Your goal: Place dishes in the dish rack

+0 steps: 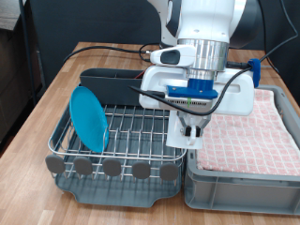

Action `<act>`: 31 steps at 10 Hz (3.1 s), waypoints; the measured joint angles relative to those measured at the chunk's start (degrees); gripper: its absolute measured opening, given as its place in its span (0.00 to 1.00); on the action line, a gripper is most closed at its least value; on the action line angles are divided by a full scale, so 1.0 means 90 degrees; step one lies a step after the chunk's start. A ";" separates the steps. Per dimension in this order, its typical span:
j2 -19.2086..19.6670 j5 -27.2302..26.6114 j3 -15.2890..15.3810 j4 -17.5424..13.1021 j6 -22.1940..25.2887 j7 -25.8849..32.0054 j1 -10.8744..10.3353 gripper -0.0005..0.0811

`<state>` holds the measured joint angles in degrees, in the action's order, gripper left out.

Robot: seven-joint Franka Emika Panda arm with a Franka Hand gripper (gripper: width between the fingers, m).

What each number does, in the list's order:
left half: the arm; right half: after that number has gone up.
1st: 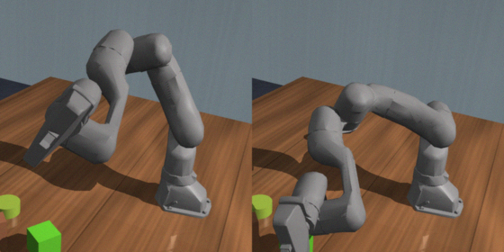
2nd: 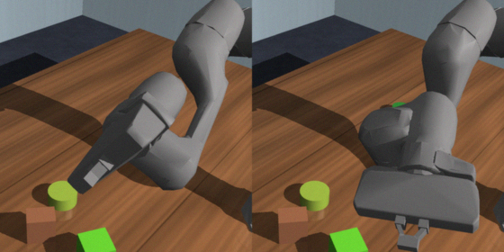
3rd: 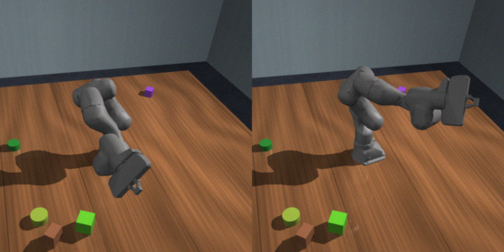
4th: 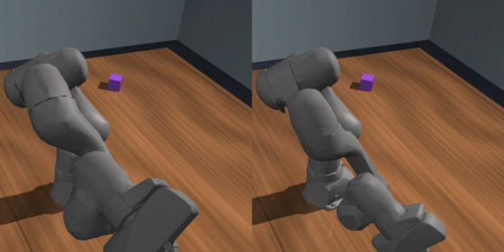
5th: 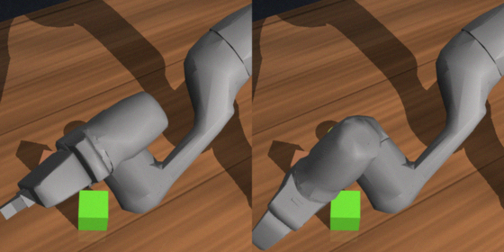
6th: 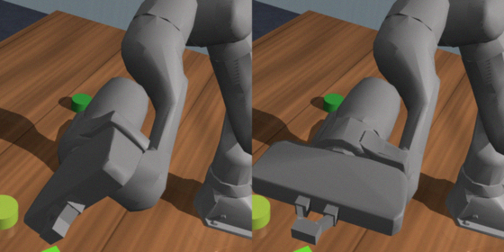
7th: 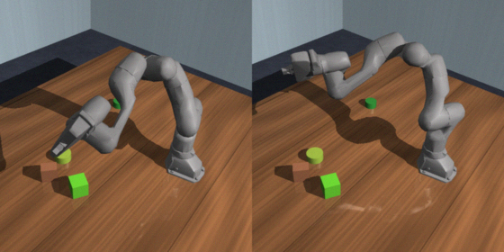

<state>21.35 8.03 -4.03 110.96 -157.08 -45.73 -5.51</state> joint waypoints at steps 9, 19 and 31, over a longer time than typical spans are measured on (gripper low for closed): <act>0.0798 -0.0636 0.0387 -0.0710 0.0311 0.0561 0.0540 0.09; 0.1417 -0.0866 0.0729 -0.1316 0.0816 0.0909 0.0936 0.25; 0.0811 -0.0968 0.0862 -0.1876 0.3190 0.0636 0.0827 0.99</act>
<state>28.64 -0.68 3.73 94.07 -128.36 -40.01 1.94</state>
